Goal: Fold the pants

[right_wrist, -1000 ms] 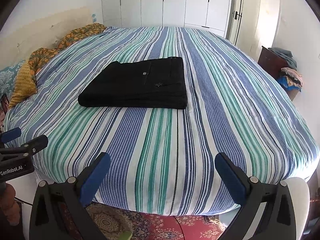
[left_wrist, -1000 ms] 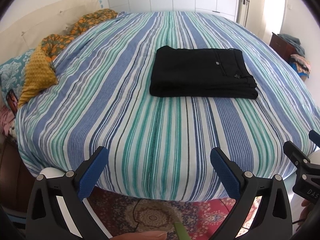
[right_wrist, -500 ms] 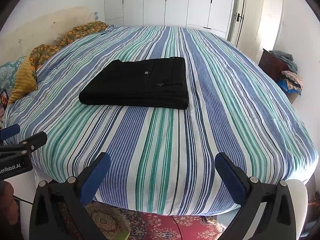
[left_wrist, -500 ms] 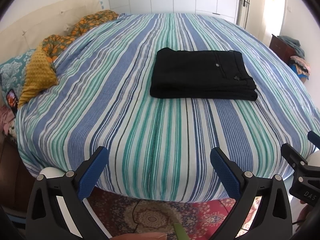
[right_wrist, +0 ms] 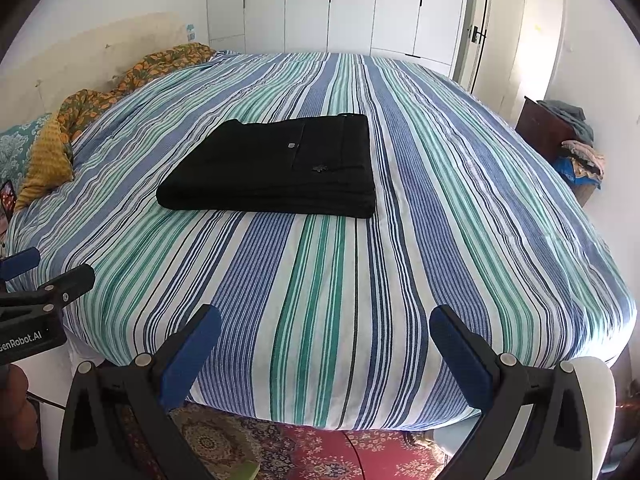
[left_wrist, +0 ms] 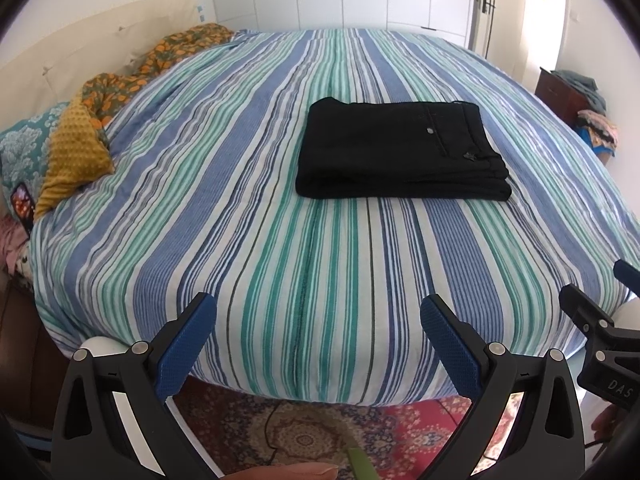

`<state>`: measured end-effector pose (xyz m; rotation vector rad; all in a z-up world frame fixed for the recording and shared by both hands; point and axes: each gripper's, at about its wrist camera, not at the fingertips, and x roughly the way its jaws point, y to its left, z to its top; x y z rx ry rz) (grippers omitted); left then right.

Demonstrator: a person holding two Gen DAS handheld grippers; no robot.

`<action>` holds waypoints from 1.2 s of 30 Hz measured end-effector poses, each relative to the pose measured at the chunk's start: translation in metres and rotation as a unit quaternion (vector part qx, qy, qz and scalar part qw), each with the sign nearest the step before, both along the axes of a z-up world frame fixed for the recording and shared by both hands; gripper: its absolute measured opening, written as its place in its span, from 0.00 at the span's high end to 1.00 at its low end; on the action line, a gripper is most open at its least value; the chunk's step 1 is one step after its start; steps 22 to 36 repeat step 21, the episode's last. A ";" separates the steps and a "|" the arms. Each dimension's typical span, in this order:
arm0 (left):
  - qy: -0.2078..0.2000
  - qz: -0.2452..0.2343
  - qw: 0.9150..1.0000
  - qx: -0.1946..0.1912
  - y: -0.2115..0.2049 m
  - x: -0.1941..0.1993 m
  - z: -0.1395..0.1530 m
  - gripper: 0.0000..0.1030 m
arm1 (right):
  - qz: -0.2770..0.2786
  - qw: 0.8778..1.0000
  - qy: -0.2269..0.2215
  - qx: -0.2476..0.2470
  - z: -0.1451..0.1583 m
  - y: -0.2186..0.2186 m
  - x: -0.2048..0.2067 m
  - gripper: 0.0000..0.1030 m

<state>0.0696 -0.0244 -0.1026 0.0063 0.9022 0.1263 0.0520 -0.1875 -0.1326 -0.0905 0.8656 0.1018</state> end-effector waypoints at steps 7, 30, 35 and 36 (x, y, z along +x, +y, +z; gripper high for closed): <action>0.000 0.000 1.000 -0.002 0.001 0.000 0.000 0.01 | -0.003 1.000 -0.005 -0.001 0.002 -0.001 -0.001 0.00; -0.001 0.007 1.000 -0.005 0.002 -0.001 -0.002 0.01 | -0.004 1.000 -0.004 0.001 0.002 -0.003 -0.002 0.00; -0.001 0.007 1.000 -0.005 0.002 -0.001 -0.002 0.01 | -0.004 1.000 -0.004 0.001 0.002 -0.003 -0.002 0.00; -0.001 0.007 1.000 -0.005 0.002 -0.001 -0.002 0.01 | -0.004 1.000 -0.004 0.001 0.002 -0.003 -0.002 0.00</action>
